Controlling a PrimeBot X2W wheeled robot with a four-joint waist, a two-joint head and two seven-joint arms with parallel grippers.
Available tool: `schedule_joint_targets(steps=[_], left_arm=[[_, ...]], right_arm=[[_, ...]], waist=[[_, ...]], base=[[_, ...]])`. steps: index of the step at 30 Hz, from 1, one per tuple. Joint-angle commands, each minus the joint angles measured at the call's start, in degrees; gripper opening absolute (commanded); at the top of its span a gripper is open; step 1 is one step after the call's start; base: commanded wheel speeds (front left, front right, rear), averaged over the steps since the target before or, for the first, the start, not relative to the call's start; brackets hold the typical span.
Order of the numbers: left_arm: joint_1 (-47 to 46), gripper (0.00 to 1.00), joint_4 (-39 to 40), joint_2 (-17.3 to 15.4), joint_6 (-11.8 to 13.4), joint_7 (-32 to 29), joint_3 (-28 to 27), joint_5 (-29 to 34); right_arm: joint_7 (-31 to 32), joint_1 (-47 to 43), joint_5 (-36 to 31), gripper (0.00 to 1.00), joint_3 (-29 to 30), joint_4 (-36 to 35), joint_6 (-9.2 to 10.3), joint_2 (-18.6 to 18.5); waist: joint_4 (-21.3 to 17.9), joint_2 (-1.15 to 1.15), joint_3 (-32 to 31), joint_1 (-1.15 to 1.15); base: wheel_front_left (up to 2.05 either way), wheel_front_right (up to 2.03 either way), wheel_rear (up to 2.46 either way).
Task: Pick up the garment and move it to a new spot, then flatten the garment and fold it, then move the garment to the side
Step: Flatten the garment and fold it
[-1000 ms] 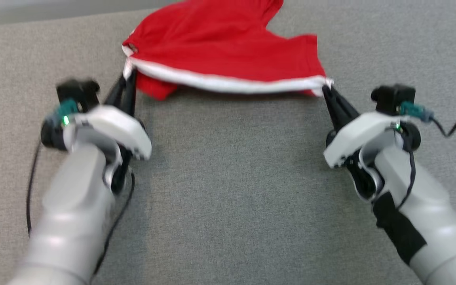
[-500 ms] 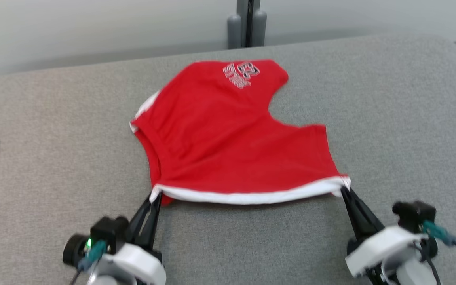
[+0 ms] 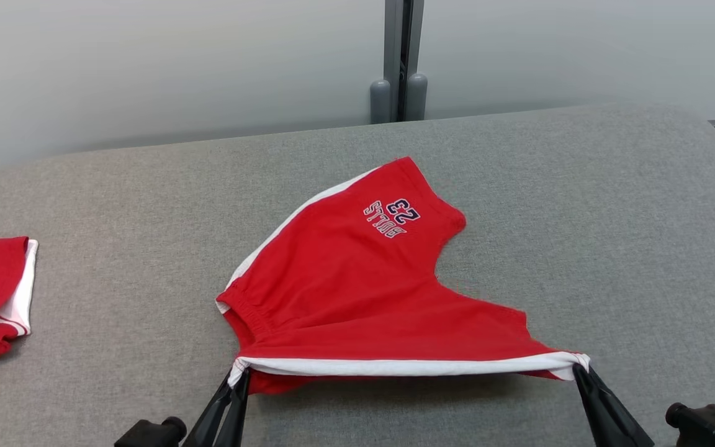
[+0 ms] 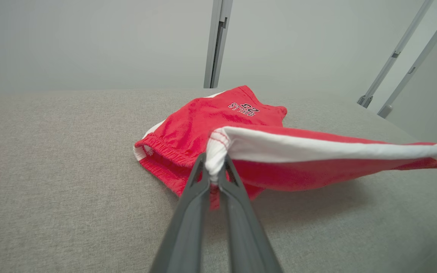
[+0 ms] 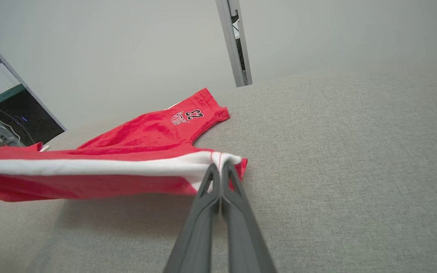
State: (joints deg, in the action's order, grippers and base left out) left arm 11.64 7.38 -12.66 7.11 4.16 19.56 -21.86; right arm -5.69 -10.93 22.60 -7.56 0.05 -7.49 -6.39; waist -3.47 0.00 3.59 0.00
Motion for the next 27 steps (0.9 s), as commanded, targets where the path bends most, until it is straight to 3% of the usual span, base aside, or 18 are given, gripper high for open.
schedule_joint_targets(steps=[1, 7, 13, 19, 27], left_arm=[[0.48, 0.0, 1.7, -0.6, 0.62, -0.45, -0.75, -0.57], [-0.08, 0.0, 4.48, -0.78, 0.98, -2.72, -1.43, -2.01], [-4.2, 0.0, 3.14, -1.16, -0.28, -4.77, -1.23, -2.97], [-12.73, 0.0, 0.39, -0.18, -2.51, -5.81, -0.26, -3.19], [-25.4, 0.0, -6.11, 3.6, -5.76, -4.05, 1.38, -3.95]], right_arm=[[1.27, -0.96, -1.07, 0.0, 1.19, -2.08, -0.02, 0.03], [4.9, 0.1, -2.81, 0.0, 3.64, -6.97, -0.02, 0.57], [4.51, 6.36, -2.53, 0.0, 3.47, -4.85, -0.02, -1.51], [2.58, 20.63, -0.15, 0.0, 0.33, 2.17, -0.02, -6.28], [0.99, 43.61, 4.2, 0.0, -6.42, 15.96, -0.02, -12.5]], waist=[[0.19, 0.0, -0.17, 0.0], [1.34, 0.0, 0.62, 0.0], [2.98, 0.0, 3.94, 0.0], [5.75, 0.0, 11.96, 0.0], [11.58, 0.0, 21.62, 0.0]], base=[[0.0, 0.0, 0.0], [0.0, 0.0, 0.0], [0.0, 0.0, 0.0], [0.0, 0.0, 0.0], [0.0, 0.0, 0.0]])
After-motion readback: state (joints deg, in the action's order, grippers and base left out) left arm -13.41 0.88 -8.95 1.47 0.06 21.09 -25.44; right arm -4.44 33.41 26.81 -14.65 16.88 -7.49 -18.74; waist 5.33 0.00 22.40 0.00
